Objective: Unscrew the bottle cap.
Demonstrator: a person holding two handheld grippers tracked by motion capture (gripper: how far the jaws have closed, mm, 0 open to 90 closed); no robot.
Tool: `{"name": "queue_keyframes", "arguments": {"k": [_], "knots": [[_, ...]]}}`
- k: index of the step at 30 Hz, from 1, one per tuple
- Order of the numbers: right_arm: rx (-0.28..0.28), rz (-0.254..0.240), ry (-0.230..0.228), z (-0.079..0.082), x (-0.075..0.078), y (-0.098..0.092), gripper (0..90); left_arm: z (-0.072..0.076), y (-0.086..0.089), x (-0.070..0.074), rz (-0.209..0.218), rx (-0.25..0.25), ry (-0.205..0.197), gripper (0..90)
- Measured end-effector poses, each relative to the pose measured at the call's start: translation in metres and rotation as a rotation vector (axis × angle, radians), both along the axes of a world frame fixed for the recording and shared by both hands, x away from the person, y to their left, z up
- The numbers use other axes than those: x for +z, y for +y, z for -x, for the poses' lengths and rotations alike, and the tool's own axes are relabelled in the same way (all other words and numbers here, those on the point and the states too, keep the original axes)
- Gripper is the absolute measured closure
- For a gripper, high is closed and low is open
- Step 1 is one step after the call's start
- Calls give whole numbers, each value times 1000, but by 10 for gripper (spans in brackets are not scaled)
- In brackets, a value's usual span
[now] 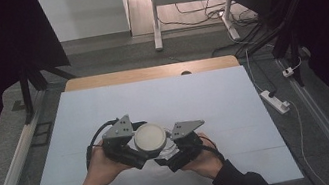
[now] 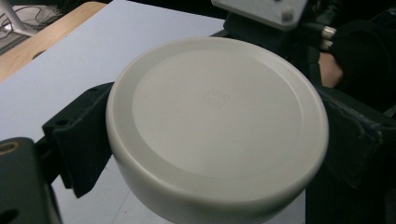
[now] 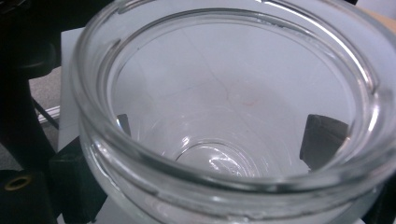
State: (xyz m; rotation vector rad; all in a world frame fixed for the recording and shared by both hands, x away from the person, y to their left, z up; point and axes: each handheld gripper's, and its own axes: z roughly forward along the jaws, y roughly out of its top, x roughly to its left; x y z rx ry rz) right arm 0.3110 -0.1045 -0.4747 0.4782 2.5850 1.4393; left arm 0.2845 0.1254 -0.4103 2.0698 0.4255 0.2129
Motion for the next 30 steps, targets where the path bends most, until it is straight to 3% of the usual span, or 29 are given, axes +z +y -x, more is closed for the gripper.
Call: {"name": "queue_keyframes", "arguments": {"k": [30], "knots": [[-100, -13, -10, -19, 5, -18, 68, 16, 16, -21, 50, -11, 23, 81]]}}
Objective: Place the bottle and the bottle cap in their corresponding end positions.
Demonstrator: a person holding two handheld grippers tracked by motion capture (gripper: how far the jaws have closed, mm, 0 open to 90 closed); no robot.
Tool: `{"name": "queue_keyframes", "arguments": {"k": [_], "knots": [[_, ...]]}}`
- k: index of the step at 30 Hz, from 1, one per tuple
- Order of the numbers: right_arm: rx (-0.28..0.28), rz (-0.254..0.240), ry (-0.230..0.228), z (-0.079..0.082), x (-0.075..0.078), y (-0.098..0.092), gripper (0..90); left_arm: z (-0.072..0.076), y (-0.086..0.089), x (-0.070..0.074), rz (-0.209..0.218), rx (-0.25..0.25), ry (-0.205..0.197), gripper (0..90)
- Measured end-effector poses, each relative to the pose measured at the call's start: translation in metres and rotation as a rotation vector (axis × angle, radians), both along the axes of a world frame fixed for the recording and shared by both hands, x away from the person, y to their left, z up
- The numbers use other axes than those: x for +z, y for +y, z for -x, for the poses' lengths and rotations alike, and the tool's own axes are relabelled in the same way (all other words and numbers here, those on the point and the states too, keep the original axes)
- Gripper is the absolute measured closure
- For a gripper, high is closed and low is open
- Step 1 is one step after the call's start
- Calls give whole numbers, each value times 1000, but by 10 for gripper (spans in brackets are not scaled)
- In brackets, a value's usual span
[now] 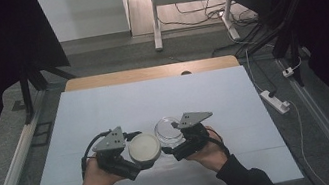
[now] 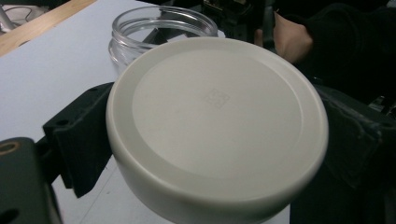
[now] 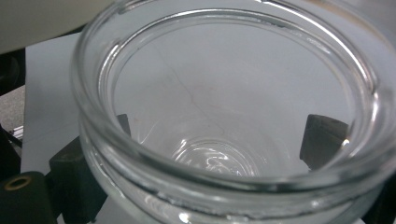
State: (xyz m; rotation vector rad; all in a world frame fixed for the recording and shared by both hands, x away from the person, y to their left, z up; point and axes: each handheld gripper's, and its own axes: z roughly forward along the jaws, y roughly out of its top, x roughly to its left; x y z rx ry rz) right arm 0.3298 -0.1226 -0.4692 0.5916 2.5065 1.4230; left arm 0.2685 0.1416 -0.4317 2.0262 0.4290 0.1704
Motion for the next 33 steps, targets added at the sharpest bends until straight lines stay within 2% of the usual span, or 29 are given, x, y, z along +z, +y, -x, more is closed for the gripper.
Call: {"name": "queue_keyframes", "arguments": {"k": [4, 13, 17, 29, 33], "knots": [[-14, -2, -2, -4, 1, -2, 68, 4, -2, -1, 5, -17, -15, 81], [-44, -5, -6, -13, 1, -5, 68, 5, -8, -10, -3, -43, -15, 82], [-59, -6, -4, -19, 1, -6, 68, 5, -12, -16, -15, -55, -16, 82], [-90, 2, 0, -35, -3, -4, 68, -2, -22, -41, -10, -73, 7, 81], [-100, 11, 4, -42, -6, 0, 68, -5, -28, -48, -14, -79, -1, 81]]}}
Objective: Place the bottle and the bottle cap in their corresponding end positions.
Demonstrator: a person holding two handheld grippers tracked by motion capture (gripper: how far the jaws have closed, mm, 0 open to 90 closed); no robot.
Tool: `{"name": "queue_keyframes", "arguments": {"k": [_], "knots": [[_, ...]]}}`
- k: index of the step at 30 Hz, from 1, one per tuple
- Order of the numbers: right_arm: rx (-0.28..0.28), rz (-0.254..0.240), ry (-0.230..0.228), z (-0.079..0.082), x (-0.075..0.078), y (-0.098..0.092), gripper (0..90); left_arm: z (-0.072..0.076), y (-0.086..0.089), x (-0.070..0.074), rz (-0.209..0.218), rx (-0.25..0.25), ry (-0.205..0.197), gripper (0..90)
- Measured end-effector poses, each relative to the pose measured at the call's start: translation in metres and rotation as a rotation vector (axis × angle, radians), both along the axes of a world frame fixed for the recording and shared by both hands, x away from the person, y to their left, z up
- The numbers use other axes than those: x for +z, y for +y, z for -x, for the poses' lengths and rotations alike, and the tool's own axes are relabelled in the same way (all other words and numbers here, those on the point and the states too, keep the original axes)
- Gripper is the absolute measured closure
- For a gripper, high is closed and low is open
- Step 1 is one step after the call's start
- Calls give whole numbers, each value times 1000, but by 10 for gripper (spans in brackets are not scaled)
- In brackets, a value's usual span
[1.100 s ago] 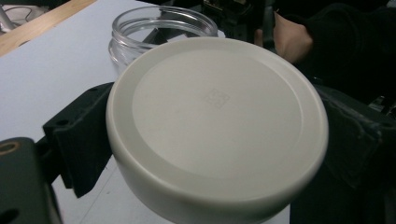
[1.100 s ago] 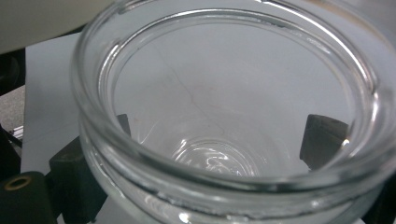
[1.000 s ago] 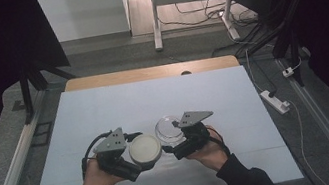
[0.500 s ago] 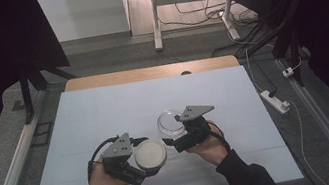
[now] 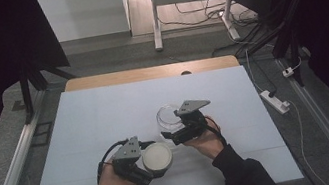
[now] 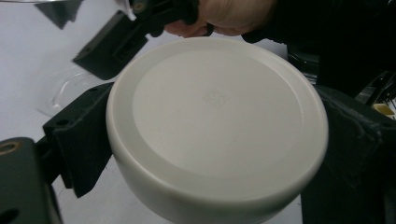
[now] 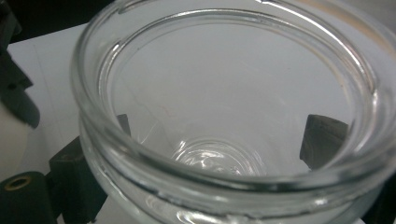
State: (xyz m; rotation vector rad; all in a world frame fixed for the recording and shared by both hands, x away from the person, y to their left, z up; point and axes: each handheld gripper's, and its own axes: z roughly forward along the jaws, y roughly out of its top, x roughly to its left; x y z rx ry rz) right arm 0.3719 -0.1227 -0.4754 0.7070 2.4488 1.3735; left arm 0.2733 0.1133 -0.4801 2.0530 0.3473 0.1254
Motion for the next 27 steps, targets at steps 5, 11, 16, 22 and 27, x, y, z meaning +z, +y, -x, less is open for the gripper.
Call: {"name": "queue_keyframes", "arguments": {"k": [5, 11, 16, 22, 27], "knots": [[-13, 4, 7, -10, -4, 4, 68, -4, -7, -8, -15, -2, -4, 81], [-30, 7, 10, -20, -7, 10, 68, -12, -13, -19, -31, 7, -4, 81], [-36, 20, 12, -29, -13, 14, 68, -18, -20, -27, -61, 5, -10, 81], [-45, 25, 15, -37, -18, 18, 68, -21, -24, -37, -104, 6, -7, 81], [-48, 29, 20, -41, -21, 22, 68, -26, -25, -44, -143, 34, 5, 81]]}}
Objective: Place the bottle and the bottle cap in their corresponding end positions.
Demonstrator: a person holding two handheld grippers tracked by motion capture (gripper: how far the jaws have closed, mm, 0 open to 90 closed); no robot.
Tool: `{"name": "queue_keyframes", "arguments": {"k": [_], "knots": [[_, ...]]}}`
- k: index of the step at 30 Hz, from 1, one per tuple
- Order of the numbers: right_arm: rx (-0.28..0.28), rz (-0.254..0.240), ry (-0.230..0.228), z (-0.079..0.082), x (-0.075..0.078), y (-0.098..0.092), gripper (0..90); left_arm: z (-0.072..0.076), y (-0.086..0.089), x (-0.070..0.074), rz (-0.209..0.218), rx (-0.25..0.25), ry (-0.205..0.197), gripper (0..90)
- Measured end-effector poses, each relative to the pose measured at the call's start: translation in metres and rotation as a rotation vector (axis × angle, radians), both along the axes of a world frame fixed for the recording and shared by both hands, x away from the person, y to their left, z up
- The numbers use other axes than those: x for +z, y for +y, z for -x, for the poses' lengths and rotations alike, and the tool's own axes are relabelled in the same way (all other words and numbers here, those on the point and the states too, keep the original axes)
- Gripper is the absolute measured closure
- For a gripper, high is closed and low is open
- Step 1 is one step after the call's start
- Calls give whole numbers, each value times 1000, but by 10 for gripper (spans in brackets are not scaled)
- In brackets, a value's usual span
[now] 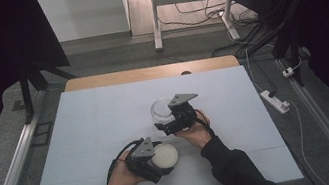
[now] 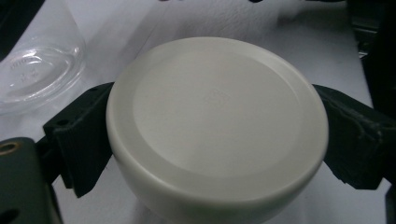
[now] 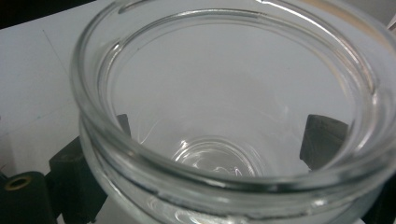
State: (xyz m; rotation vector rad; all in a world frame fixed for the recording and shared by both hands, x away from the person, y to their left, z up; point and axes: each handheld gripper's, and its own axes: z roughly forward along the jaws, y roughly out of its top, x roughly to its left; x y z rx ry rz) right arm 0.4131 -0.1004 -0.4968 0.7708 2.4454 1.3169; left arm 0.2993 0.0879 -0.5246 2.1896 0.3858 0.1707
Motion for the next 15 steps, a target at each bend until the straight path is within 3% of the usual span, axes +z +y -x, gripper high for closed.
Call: {"name": "queue_keyframes", "arguments": {"k": [8, 15], "knots": [[2, 14, 11, -5, -8, 7, 67, -6, -3, -9, -66, -3, 32, 80], [-6, 30, 13, -8, -14, 9, 67, -8, -7, -17, -131, -4, 26, 80]]}}
